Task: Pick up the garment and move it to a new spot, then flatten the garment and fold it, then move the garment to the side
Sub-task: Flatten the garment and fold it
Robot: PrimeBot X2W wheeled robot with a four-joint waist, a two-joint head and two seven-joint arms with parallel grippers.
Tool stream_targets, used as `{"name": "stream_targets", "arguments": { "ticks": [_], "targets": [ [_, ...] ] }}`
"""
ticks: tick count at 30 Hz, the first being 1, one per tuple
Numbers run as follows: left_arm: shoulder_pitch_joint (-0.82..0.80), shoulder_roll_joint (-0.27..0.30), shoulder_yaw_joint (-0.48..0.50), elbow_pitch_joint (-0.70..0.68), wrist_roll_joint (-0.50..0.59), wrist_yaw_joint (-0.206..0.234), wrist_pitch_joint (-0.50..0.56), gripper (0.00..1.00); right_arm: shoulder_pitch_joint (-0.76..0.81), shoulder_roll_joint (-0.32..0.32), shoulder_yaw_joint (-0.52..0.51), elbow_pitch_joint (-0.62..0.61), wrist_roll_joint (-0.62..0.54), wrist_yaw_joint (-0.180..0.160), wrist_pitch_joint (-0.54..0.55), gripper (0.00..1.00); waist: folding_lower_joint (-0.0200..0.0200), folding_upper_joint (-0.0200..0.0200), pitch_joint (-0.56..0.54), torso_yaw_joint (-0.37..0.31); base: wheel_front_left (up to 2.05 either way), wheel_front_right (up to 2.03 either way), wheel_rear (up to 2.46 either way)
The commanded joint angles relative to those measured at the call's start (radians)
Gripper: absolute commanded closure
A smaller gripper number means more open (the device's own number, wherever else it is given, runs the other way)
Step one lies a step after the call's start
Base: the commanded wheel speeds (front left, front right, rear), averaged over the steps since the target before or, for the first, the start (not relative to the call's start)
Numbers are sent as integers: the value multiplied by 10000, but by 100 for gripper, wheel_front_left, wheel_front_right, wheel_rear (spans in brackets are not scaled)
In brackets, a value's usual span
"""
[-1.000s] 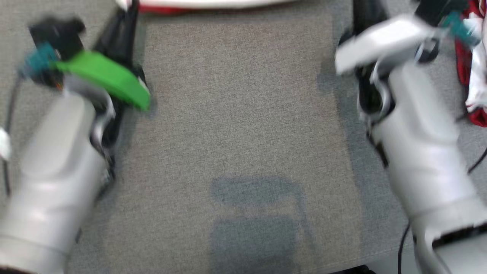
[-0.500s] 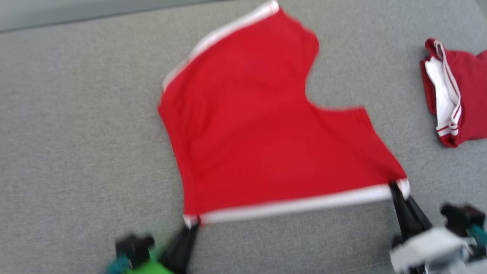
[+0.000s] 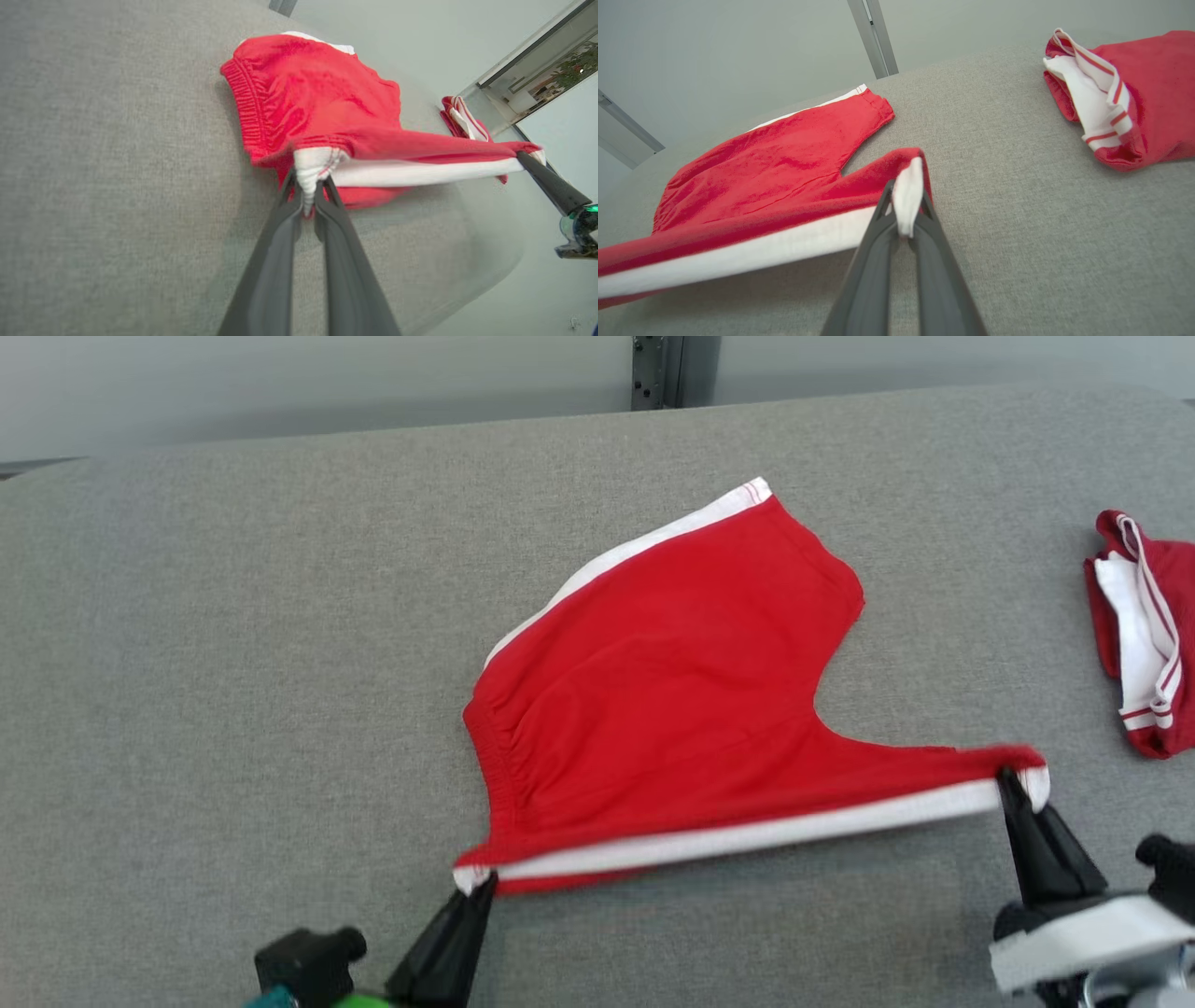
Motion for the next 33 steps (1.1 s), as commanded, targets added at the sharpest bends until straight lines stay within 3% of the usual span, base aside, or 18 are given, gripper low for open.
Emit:
{"name": "stream_targets", "arguments": {
  "ticks": [1, 8, 13, 21, 26, 27, 28, 29, 30, 31, 33],
  "targets": [
    [-576, -14, 247, -161, -239, 60, 150, 100, -708, -174, -1, -34, -128, -40, 150, 100, 1, 0, 813, 182, 0, 0, 0],
    [-3119, -452, 379, 283, -166, -96, 1251, 100, -4139, -645, 379, 913, -186, -33, 855, 100, 1, 0, 2152, 998, 0, 0, 0],
    [-4283, -815, 358, 1065, -33, -177, 1439, 100, -5953, -957, 669, 2164, -204, -31, 1064, 100, 1, 0, 2414, 1429, 0, 0, 0],
    [-5698, -1317, 194, 2276, 136, -294, 1679, 100, -8014, -1263, 1225, 4025, -216, -33, 1443, 100, 1, 0, 2515, 1843, 0, 0, 0],
    [-6198, -1523, 42, 3126, 105, -437, 1961, 100, -8868, -1117, 1535, 5120, -300, -33, 1685, 100, 1, 0, 2549, 1849, 0, 0, 0],
    [-6262, -1572, 8, 3280, 83, -482, 1987, 100, -8997, -1084, 1561, 5363, -354, -33, 1716, 73, 1, 0, 2548, 1840, 0, 0, 0],
    [-6305, -1635, 4, 3390, 4, -518, 2033, 100, -9113, -1069, 1599, 5551, -442, -31, 1705, 2, 1, 0, 2545, 1834, 0, 0, 0],
    [-6359, -1659, 4, 3484, -24, -550, 2023, 75, -9228, -1029, 1545, 5765, -486, -33, 1688, 0, 1, 0, 2544, 1825, 0, 0, 0],
    [-6397, -1686, 4, 3585, -61, -551, 2044, 15, -9313, -967, 1556, 5913, -524, -31, 1644, 0, 1, 0, 2538, 1814, 0, 0, 0],
    [-6417, -1675, -10, 3659, -47, -559, 2061, 0, -9381, -916, 1602, 6009, -565, -31, 1575, 0, 1, 0, 2525, 1795, 0, 0, 0],
    [-6394, -1637, -9, 3766, 83, -412, 1983, 0, -9440, -940, 1680, 6097, -704, -30, 1322, 0, 1, 0, 2455, 1749, 0, 0, 0]
  ]
}}
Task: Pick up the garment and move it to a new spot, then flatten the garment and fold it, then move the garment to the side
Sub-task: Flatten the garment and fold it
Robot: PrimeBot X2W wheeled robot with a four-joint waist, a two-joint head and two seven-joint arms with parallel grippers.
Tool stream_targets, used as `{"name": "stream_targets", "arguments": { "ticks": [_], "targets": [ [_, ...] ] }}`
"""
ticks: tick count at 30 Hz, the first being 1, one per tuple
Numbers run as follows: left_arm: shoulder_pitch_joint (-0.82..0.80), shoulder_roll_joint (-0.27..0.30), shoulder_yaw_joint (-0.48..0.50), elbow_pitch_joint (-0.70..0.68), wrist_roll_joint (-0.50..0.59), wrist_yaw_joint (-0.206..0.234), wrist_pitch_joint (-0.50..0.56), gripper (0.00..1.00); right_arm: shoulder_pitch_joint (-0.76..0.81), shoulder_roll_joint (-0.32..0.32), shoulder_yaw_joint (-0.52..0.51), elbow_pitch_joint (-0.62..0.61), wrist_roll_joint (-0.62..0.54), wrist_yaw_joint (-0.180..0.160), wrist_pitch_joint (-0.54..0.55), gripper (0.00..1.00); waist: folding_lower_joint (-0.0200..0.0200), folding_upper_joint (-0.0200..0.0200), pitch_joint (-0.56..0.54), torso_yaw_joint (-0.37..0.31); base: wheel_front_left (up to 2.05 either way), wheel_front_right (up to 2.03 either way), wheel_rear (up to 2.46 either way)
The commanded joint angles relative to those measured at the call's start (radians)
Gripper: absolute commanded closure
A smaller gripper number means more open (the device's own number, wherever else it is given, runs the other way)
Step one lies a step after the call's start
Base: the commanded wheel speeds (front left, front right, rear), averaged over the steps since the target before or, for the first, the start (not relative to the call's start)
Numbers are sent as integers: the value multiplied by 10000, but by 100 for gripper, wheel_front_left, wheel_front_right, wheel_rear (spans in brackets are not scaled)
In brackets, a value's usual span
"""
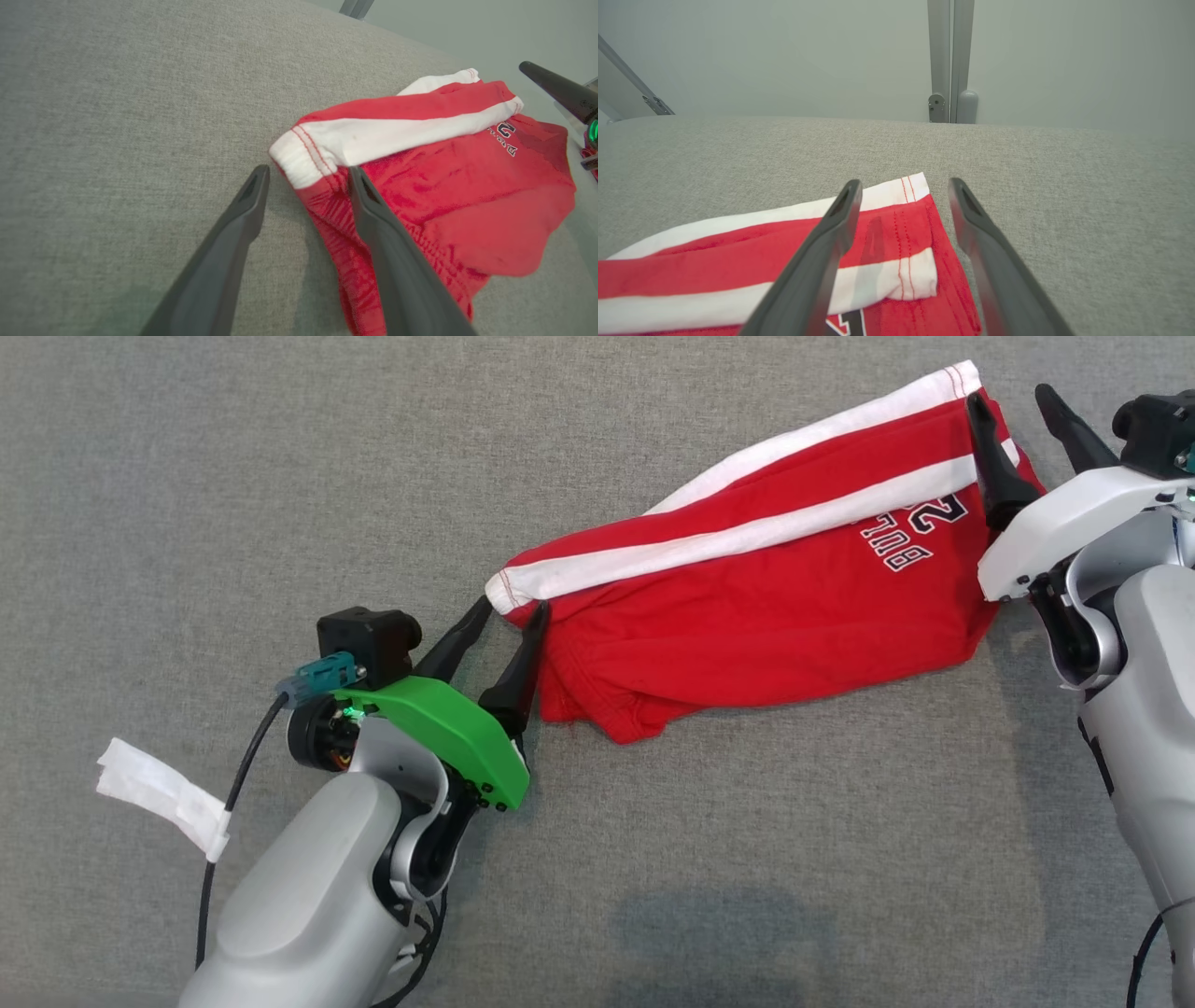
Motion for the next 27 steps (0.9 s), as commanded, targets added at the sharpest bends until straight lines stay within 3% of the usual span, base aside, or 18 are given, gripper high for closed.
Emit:
{"name": "stream_targets", "arguments": {
  "ticks": [1, 4, 9, 17, 21, 27],
  "targets": [
    [-10, 120, 39, 81, 63, 154, -38, 0, -76, -65, 54, 23, -85, -14, -210, 0, 0, 0, -127, -60, 0, 0, 0],
    [415, 303, 152, 19, 169, 440, -313, 0, 43, -250, 102, -50, -185, -14, -571, 0, 0, 0, -445, -177, 0, 0, 0],
    [1603, 743, 616, -590, 620, 1151, -1770, 0, 551, -597, -103, -299, -371, -14, -1045, 0, 0, 0, -1368, -347, 0, 0, 0],
    [4449, 1049, 1356, -2015, 1722, 2068, -2681, 0, 2941, -722, -864, -1165, -860, -14, -1515, 0, 0, 0, -2859, -430, 0, 0, 0],
    [5844, 517, 2571, -2982, 2821, 1915, -2668, 0, 4431, -424, -1536, -1611, -1661, -14, -1978, 0, 0, 0, -3480, -462, 0, 0, 0],
    [7196, -435, 4037, -3456, 3917, 817, -2670, 0, 6530, 584, -2644, -2579, -2687, -14, -2221, 0, 0, 0, -4225, -427, 0, 0, 0]
  ]
}}
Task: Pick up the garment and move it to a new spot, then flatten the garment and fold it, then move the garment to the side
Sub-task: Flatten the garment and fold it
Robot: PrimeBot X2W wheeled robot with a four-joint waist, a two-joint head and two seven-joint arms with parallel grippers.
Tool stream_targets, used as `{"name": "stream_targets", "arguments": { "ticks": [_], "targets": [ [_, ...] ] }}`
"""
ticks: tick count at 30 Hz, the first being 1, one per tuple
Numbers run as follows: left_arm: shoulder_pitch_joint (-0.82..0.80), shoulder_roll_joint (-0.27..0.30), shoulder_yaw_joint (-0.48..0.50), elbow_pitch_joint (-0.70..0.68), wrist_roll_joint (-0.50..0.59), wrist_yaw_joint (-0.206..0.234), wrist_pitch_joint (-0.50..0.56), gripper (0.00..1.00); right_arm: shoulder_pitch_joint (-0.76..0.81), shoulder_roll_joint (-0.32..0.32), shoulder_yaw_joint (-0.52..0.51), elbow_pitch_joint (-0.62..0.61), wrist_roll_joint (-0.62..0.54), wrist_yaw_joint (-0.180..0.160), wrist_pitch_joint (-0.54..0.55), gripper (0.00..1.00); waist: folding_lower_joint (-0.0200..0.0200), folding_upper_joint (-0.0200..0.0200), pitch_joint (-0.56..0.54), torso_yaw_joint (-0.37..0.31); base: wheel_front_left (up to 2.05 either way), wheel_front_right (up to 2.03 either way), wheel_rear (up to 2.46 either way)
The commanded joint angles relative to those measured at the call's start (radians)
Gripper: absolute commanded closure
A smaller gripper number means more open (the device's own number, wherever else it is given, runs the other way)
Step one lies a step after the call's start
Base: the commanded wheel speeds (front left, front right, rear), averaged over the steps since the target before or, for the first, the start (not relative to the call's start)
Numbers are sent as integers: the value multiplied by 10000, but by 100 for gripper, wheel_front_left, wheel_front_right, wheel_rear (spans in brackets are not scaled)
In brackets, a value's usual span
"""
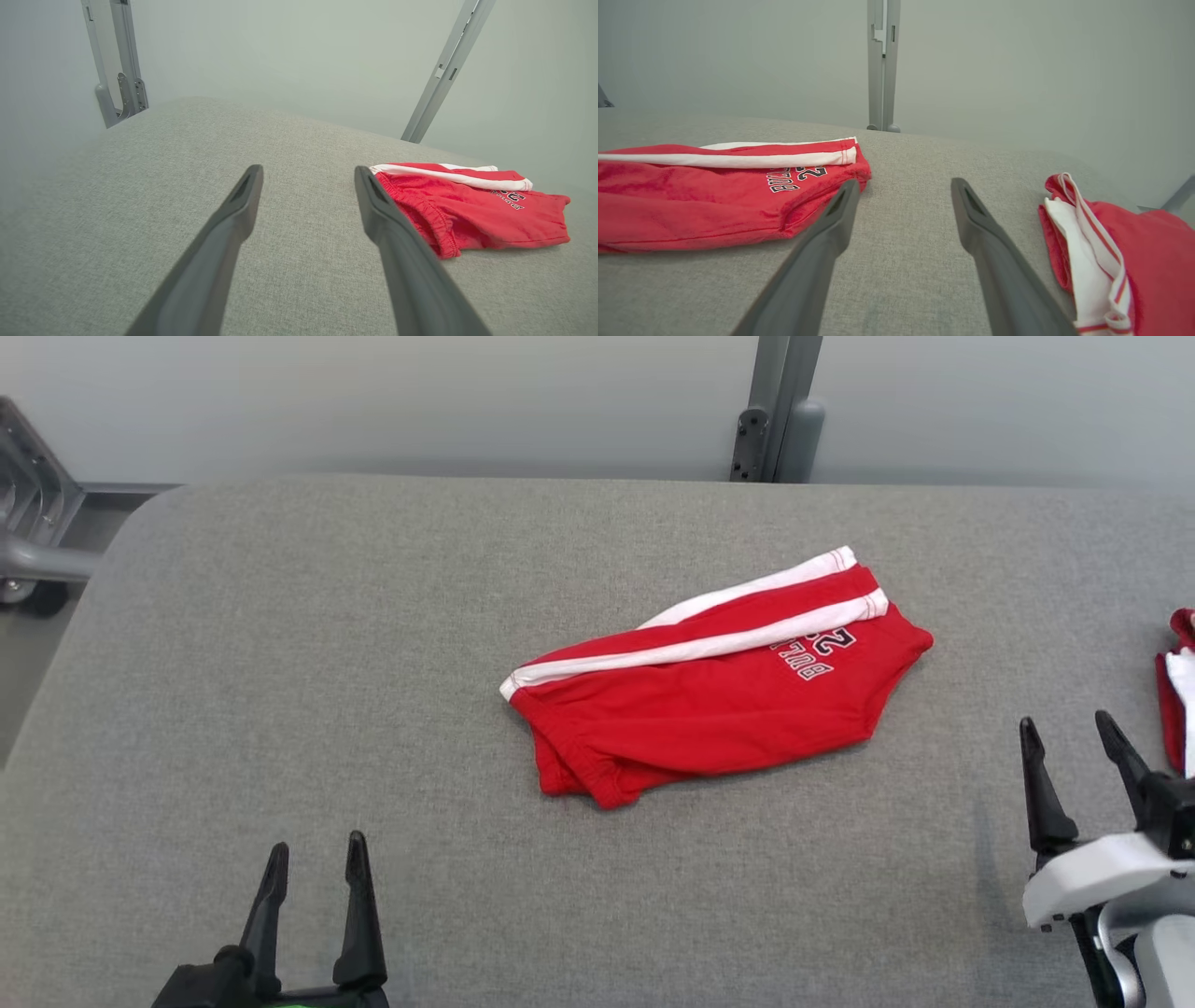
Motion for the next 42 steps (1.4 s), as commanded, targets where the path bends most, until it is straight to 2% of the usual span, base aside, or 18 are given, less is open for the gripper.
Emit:
{"name": "stream_targets", "arguments": {
  "ticks": [1, 5, 10, 16, 20, 23, 31, 42],
  "targets": [
    [247, -164, 275, -62, 256, -255, -20, 0, 343, 138, -211, -428, -199, -14, -46, 0, 0, -1, -692, -47, 0, 0, 0],
    [633, -529, 985, 33, 760, -923, -23, 0, 1291, 765, -525, -977, -538, -14, -46, 0, 0, -1, -827, -161, 0, 0, 0],
    [597, -880, 1601, 170, 1229, -1565, -22, 0, 1133, 1048, -555, -1040, -556, -14, -49, 0, 0, -1, -536, -242, 0, 0, 0],
    [-1, -1140, 1877, 187, 1496, -2076, -23, 0, -365, 528, -324, -393, -116, -14, 110, 0, 0, -1, 491, 48, 0, 0, 0],
    [-518, -1206, 1767, 319, 1539, -2279, -24, 0, -2030, -54, 121, 270, 143, -14, 1196, 0, 0, -1, 1405, 450, 0, 0, 0],
    [-895, -1230, 1647, 449, 1374, -2337, -23, 0, -3152, -423, 411, 1010, 51, -14, 2355, 0, 0, -1, 1927, 838, 0, 0, 0],
    [-1444, -1230, 938, 534, 807, -2050, -23, 0, -5145, -545, 1087, 2969, 144, -10, 4337, 0, 0, -1, 2515, 1687, 0, 0, 0],
    [-1554, -1231, 563, 458, 606, -1835, -24, 0, -6140, -872, 826, 4601, -669, -10, 4958, 0, 0, -1, 2827, 2154, 0, 0, 0]
  ]
}}
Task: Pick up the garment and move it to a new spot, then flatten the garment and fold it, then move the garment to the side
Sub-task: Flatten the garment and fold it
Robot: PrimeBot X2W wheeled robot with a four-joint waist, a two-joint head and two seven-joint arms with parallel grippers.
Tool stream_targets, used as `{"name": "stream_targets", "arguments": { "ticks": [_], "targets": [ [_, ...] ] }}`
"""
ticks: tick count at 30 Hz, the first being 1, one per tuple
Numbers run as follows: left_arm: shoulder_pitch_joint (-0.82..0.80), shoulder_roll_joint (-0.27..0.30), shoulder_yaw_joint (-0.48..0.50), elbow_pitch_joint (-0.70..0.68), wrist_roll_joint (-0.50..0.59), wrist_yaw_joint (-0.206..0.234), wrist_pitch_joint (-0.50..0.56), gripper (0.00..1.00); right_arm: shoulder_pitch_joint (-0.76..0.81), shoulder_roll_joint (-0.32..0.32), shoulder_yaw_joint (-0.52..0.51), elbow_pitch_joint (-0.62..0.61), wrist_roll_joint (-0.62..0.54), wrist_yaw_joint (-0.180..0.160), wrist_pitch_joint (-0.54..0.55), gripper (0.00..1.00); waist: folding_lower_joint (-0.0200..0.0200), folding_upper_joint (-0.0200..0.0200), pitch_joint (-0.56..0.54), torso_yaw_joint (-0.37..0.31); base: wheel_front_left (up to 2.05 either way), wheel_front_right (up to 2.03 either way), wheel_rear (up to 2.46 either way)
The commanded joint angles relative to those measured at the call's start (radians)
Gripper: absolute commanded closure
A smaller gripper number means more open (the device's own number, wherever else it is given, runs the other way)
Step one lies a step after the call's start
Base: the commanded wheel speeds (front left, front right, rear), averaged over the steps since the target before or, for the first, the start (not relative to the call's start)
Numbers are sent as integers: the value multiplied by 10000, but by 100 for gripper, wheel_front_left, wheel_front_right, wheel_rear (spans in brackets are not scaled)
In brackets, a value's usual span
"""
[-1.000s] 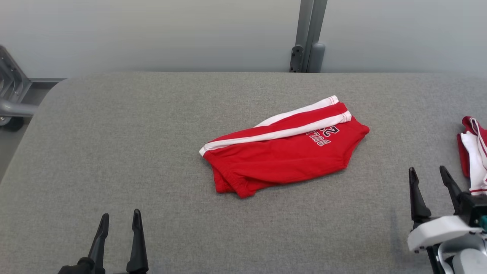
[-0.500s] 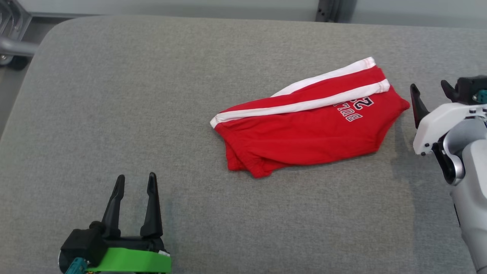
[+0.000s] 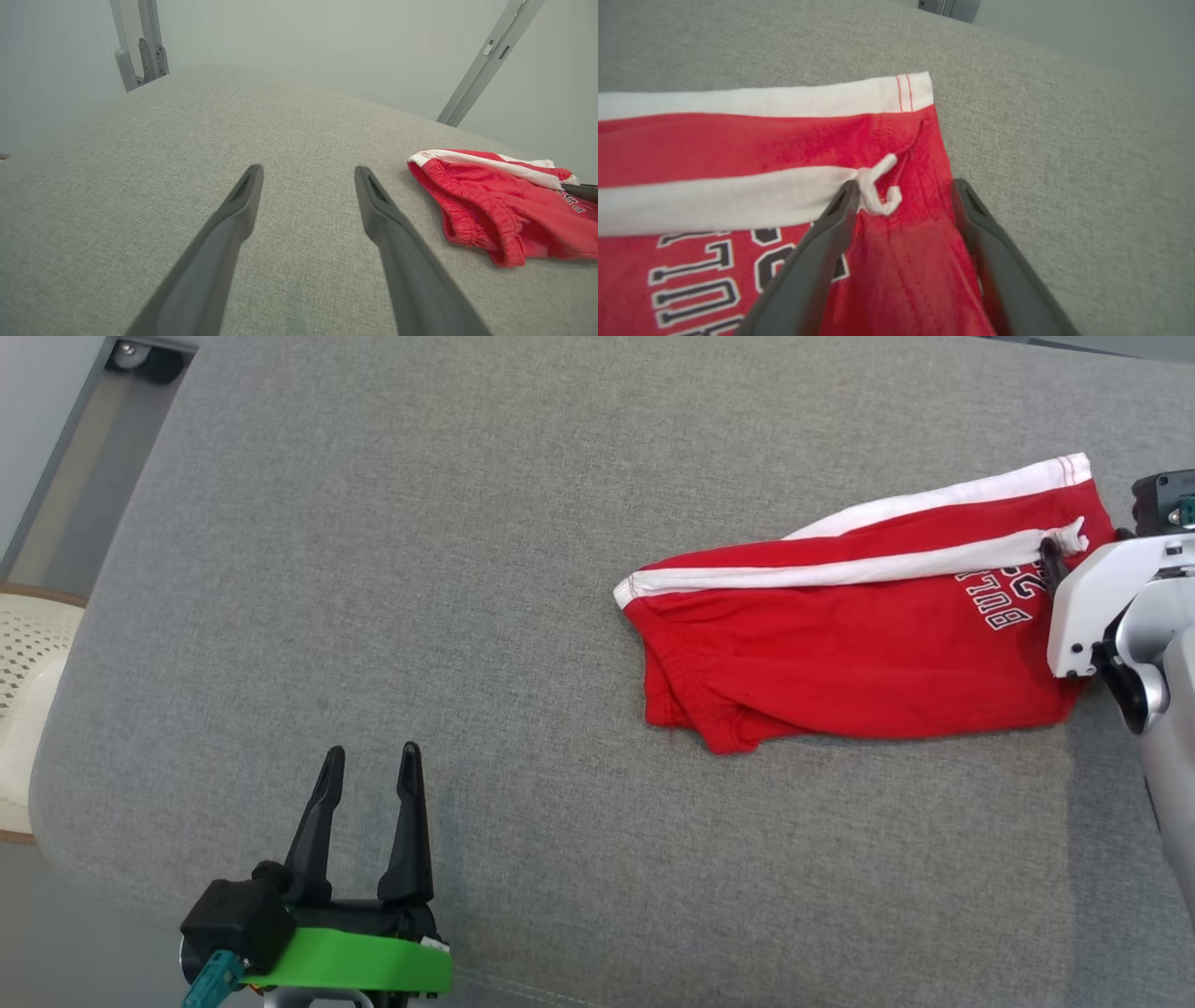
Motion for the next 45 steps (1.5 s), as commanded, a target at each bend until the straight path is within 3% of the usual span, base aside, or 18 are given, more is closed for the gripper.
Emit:
{"name": "stream_targets", "arguments": {
  "ticks": [1, 11, 12, 13, 14, 17, 22, 27, 31, 36, 45],
  "targets": [
    [-211, -6, -14, -47, -58, 59, -24, 0, -79, -70, -54, 275, -89, -4, 160, 0, 0, 0, 252, 180, 0, 0, 0],
    [-219, -7, -201, -62, -73, 103, -24, 0, -636, 28, -327, 1406, -231, -10, 464, 0, 0, 0, 395, 228, 0, 0, 0],
    [-217, -7, -202, -67, -77, 100, -25, 0, -650, 75, -351, 1518, -133, -10, 519, 7, 0, 0, 404, 221, 0, 0, 0],
    [-213, -7, -211, -62, -82, 98, -24, 0, -656, 145, -353, 1630, 6, -10, 563, 50, 0, 0, 401, 210, 0, 0, 0],
    [-197, -7, -220, -47, -87, 112, -25, 0, -635, 262, -348, 1732, 201, -10, 616, 100, 0, 0, 380, 188, 0, 0, 0],
    [-133, -5, -205, -30, -124, 176, -24, 0, -592, 387, -397, 1858, 841, -9, 578, 100, 0, 0, 301, 52, 0, 0, 0],
    [150, -1, -113, 55, -209, 289, -24, 0, -95, 445, -1065, 1730, 1766, -23, -379, 100, 0, 0, -340, -367, 0, 0, 0],
    [523, 0, 109, 116, 1, 308, -24, 0, 933, 694, -1064, 1286, 2554, -20, -923, 100, 0, 0, -1231, -1053, 0, 0, 0],
    [912, 0, 338, 174, 127, 264, -24, 0, 1791, 799, -821, 615, 3257, -15, -757, 100, 0, 0, -1839, -1743, 0, 0, 0],
    [1152, 2, 505, 188, 465, 76, -24, 0, 2551, 525, -1127, -181, 4031, -12, -361, 100, 0, 0, -2086, -2286, 0, 0, 0],
    [1104, 2, 670, 220, 625, -109, -24, 0, 2541, -359, -2617, -289, 3997, -9, 202, 100, 0, 0, -1876, -2142, 0, 0, 0]
  ]
}}
